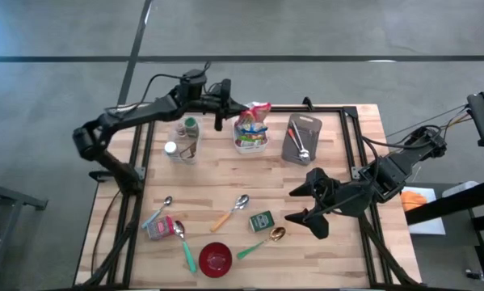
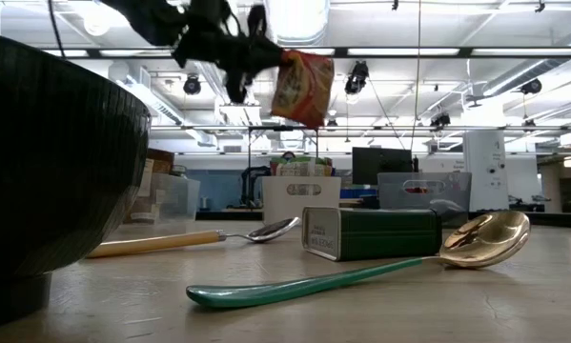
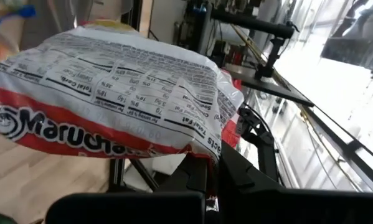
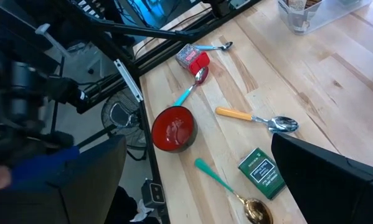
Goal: Pick & Place Food Item
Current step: Put the red noodle pack into the white bin
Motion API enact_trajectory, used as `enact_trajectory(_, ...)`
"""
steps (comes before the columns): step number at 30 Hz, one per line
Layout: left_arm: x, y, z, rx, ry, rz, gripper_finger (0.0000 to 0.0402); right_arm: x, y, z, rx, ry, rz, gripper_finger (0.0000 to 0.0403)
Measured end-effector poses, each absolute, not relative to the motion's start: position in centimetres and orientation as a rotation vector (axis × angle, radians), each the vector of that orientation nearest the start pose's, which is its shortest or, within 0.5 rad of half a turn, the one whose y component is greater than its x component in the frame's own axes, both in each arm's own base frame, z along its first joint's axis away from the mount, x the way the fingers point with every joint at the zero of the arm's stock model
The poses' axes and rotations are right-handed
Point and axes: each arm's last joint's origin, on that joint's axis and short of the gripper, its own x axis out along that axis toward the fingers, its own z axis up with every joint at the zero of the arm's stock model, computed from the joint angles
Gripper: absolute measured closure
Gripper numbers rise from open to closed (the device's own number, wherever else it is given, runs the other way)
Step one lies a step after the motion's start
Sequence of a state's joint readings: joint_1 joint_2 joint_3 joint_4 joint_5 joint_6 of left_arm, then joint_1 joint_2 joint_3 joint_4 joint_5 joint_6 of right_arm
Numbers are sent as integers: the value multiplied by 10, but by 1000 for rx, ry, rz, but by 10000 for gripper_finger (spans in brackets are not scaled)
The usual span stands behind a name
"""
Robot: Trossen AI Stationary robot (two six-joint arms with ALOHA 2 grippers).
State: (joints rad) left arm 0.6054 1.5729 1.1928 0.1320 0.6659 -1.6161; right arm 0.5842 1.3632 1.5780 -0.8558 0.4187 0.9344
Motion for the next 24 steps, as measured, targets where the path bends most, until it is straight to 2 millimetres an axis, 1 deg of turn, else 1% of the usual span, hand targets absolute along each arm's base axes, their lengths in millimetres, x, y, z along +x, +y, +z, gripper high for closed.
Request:
enact_trajectory(3,311,208,296,-1767,239,97,401,230,138,416,599,581,-112,5)
enact_trajectory(7,316,229,280,-1741,245,128,401,230,138,416,599,581,-112,5)
enact_trajectory(11,313,250,263,-1769,244,168,401,230,138,416,599,581,-112,5)
enact_trajectory(15,307,270,250,-1777,242,187,401,230,138,416,599,581,-112,5)
enact_trajectory(20,303,288,231,-1789,262,204,401,230,138,416,599,581,-112,5)
enact_trajectory(24,306,293,215,-1817,291,200,401,230,138,416,599,581,-112,5)
